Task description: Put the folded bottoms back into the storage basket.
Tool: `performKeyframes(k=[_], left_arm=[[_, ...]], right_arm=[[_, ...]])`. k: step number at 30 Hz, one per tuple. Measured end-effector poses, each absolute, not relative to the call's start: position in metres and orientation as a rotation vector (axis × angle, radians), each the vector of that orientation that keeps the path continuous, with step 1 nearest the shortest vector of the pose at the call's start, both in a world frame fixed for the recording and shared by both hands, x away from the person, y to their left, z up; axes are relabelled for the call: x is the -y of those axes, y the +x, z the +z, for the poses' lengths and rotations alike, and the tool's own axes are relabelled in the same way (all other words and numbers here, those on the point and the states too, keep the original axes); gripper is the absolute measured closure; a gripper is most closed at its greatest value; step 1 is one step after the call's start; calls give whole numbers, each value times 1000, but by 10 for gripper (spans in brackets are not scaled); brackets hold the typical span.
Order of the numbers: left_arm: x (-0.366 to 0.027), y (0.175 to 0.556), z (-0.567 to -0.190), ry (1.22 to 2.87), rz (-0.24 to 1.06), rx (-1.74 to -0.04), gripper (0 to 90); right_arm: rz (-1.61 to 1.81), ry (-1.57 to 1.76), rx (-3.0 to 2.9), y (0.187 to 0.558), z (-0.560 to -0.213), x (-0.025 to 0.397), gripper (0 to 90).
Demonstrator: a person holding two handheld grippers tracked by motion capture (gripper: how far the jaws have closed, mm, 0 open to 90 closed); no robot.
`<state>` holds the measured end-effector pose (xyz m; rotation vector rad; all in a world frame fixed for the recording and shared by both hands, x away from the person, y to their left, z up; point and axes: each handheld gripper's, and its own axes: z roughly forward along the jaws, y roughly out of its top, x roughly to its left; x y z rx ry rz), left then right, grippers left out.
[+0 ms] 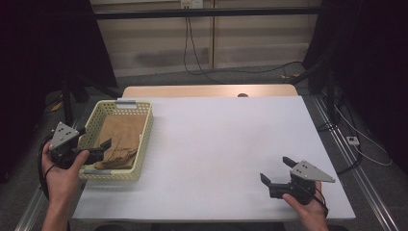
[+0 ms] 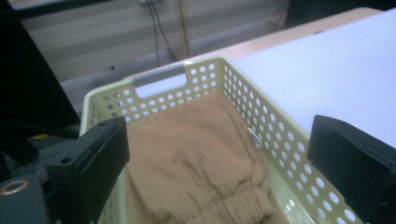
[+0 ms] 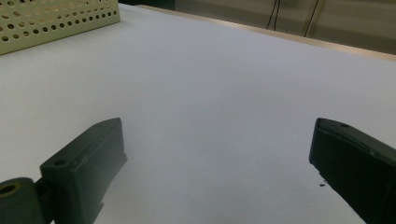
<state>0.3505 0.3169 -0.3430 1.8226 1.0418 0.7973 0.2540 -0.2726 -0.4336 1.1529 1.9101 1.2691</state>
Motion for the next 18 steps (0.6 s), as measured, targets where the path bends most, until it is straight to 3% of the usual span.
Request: performKeyframes(k=[6,18], left_arm=[[-317,336,-342,1778,838,-1030,91],[-295,335,-356,1807,787,-983,86]], right_arm=[[1271,1151,-1912,255,-434,272,34],[1280,1141,-1921,257,-434,270,34]])
